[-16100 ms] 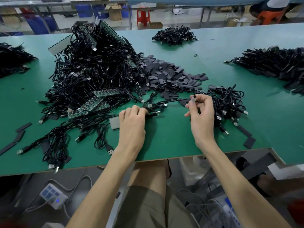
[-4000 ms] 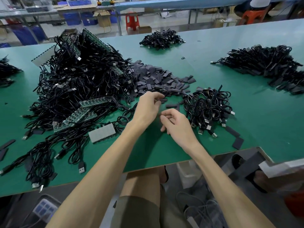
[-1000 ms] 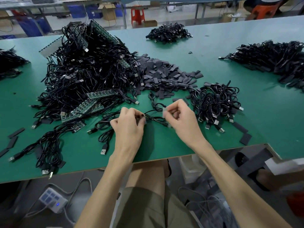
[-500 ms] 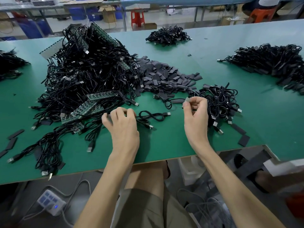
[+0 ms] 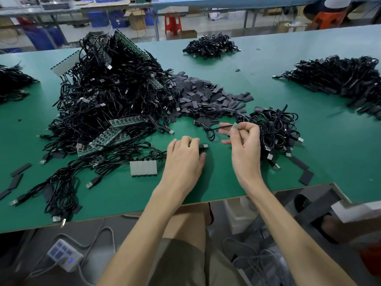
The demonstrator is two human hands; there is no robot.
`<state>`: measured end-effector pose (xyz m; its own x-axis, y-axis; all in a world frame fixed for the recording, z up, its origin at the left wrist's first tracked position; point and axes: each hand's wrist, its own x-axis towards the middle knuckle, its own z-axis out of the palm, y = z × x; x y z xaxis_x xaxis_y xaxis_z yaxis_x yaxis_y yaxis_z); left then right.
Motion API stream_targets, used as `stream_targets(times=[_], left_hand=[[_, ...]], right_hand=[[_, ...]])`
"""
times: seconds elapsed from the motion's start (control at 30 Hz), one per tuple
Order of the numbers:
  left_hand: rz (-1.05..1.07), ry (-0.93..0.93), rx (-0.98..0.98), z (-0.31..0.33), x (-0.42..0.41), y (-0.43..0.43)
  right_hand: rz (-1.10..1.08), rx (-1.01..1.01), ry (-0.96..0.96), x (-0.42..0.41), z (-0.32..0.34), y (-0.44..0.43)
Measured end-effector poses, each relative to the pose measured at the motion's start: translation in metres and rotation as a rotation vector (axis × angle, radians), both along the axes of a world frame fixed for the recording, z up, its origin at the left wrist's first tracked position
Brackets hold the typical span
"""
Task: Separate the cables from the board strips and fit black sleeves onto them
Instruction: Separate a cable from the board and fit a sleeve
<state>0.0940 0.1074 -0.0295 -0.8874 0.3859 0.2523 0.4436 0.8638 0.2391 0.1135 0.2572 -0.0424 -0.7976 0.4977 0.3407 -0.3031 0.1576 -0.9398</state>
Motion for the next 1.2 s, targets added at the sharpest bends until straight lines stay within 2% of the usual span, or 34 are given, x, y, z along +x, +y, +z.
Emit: stream_targets(times=[0.07, 0.2, 0.3, 0.43, 0.57, 0.63, 0.83, 1.07, 1.2], left_hand=[[0.03, 0.014, -0.062, -0.005, -0.001, -0.005], [0.235, 0.06, -0.077, -0.006, 0.001, -0.019], [0.279, 0.051, -0.055, -0.002, 0.0, -0.023], [0.064, 0.05, 0.245, 0.007, 0.0, -0.009], [-0.167, -0.032, 0.188, 0.009, -0.005, 0.011], [-0.199, -0.065, 0.201, 0.008, -0.008, 0.017], [-0.171, -0.127, 0.461, -0.002, -0.008, 0.022], [-0.252, -0.146, 0.571, -0.002, -0.013, 0.022], [-0.302, -0.108, 0.66, -0.003, -0.014, 0.022]], right_hand=[[-0.005, -0.006, 0.009, 0.001, 0.001, 0.0], [-0.028, -0.045, 0.013, 0.001, 0.002, 0.001], [-0.004, -0.055, 0.012, 0.001, 0.001, 0.001], [0.024, -0.026, 0.002, 0.001, 0.001, 0.0], [0.035, -0.032, -0.02, 0.0, -0.003, 0.002], [0.021, -0.032, -0.028, -0.001, -0.004, 0.002], [-0.07, 0.005, -0.067, -0.002, -0.008, 0.006], [0.002, 0.048, -0.1, -0.003, -0.008, 0.005], [0.021, -0.017, -0.092, -0.001, -0.007, 0.005]])
